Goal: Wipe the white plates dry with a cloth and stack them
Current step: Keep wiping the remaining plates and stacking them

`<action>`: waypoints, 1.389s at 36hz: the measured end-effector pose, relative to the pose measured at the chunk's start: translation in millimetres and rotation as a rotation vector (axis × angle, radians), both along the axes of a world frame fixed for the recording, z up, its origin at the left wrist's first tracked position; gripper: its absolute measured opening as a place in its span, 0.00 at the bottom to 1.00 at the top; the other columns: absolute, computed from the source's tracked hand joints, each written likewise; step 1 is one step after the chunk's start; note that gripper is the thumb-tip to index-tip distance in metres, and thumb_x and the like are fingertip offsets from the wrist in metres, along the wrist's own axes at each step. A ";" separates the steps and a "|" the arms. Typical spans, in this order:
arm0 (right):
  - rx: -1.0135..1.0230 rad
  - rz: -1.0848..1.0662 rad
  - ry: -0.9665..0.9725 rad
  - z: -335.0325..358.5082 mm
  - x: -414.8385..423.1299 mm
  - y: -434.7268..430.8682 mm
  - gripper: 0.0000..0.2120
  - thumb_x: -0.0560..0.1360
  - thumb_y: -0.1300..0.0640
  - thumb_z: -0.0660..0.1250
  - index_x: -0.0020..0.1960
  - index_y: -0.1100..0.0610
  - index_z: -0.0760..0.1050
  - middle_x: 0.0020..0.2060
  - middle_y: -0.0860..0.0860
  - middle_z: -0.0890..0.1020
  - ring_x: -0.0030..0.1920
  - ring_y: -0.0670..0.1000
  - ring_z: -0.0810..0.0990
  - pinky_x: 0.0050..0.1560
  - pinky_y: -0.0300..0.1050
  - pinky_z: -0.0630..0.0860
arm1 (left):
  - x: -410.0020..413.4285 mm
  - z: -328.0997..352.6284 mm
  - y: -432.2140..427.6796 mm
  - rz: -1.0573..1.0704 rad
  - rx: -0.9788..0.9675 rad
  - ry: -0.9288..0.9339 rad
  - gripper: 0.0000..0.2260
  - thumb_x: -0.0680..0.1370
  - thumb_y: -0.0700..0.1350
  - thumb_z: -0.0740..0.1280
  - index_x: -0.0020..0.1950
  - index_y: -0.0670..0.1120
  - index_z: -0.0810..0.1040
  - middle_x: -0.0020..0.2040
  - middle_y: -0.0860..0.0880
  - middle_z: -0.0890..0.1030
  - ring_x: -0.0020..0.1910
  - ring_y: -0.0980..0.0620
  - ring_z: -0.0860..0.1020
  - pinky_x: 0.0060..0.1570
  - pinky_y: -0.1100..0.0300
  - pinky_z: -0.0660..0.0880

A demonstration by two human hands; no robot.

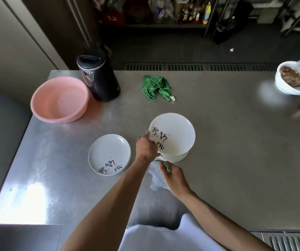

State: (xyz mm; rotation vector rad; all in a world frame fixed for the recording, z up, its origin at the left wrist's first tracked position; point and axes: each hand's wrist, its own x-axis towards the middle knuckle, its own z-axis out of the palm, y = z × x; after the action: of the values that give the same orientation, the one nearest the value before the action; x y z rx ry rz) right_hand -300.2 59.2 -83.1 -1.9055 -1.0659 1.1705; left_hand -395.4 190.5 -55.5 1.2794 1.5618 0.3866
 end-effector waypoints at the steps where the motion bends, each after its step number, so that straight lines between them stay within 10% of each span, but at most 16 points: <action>1: -0.004 0.000 0.000 1.1 -1.0 0.6 0.07 0.81 0.45 0.63 0.47 0.44 0.78 0.40 0.34 0.83 0.45 0.34 0.79 0.44 0.26 0.71 | -0.1 0.0 -0.4 0.001 0.014 -0.002 0.26 0.76 0.34 0.58 0.74 0.46 0.72 0.63 0.38 0.81 0.62 0.34 0.79 0.51 0.39 0.83; 6: -0.049 -0.019 0.059 -0.1 -8.6 2.7 0.12 0.80 0.47 0.64 0.50 0.54 0.80 0.43 0.43 0.85 0.46 0.39 0.82 0.47 0.32 0.75 | -23.7 -3.7 -7.8 0.062 0.061 0.052 0.21 0.78 0.39 0.61 0.72 0.43 0.74 0.50 0.37 0.85 0.47 0.37 0.85 0.46 0.45 0.84; 12: -0.176 0.008 0.036 -1.4 -21.2 7.3 0.16 0.81 0.47 0.62 0.38 0.54 0.75 0.34 0.47 0.80 0.40 0.50 0.79 0.42 0.40 0.74 | -113.3 -27.5 -22.7 0.306 0.065 0.238 0.23 0.80 0.43 0.63 0.76 0.47 0.71 0.63 0.42 0.79 0.52 0.40 0.83 0.58 0.47 0.78; 18: -0.242 0.032 0.118 -1.3 -40.2 18.1 0.13 0.82 0.49 0.61 0.56 0.55 0.80 0.51 0.50 0.84 0.53 0.50 0.81 0.55 0.44 0.76 | -190.7 -34.5 -26.7 0.451 -0.009 0.310 0.24 0.78 0.39 0.64 0.75 0.42 0.71 0.69 0.37 0.71 0.63 0.36 0.76 0.68 0.44 0.74; 32: -0.299 -0.270 0.467 -19.2 -98.9 75.6 0.05 0.80 0.54 0.65 0.56 0.49 0.76 0.48 0.46 0.81 0.52 0.48 0.79 0.50 0.43 0.73 | -223.0 -44.8 -11.3 0.588 -0.133 -0.020 0.18 0.79 0.33 0.62 0.69 0.41 0.76 0.50 0.43 0.80 0.45 0.46 0.78 0.53 0.49 0.80; 37: -0.330 -0.245 0.473 -22.0 -110.6 80.2 0.13 0.81 0.54 0.64 0.65 0.53 0.75 0.57 0.52 0.81 0.59 0.53 0.79 0.63 0.50 0.75 | -229.0 -50.6 -7.9 0.569 -0.193 -0.073 0.14 0.77 0.30 0.60 0.41 0.44 0.81 0.37 0.46 0.72 0.35 0.48 0.67 0.35 0.58 0.64; 41: -0.336 -0.277 0.502 -20.2 -112.6 82.6 0.15 0.81 0.56 0.63 0.66 0.56 0.75 0.59 0.55 0.81 0.60 0.55 0.79 0.65 0.53 0.74 | -232.5 -52.8 -9.0 0.546 -0.224 -0.082 0.14 0.76 0.29 0.60 0.39 0.42 0.80 0.32 0.48 0.68 0.31 0.50 0.60 0.32 0.58 0.57; 50: -0.328 -0.275 0.475 -20.0 -108.6 79.9 0.13 0.81 0.55 0.62 0.64 0.54 0.76 0.56 0.53 0.82 0.58 0.54 0.80 0.64 0.53 0.75 | -228.3 -46.7 -17.9 0.533 -0.169 -0.208 0.08 0.80 0.30 0.59 0.55 0.39 0.74 0.44 0.44 0.76 0.48 0.44 0.77 0.51 0.49 0.80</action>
State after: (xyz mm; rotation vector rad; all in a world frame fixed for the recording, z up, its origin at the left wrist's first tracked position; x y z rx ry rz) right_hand -408.8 139.1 -103.1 -1.7992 -0.3618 1.5955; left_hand -623.7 172.6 -102.3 0.6566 1.7000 0.6828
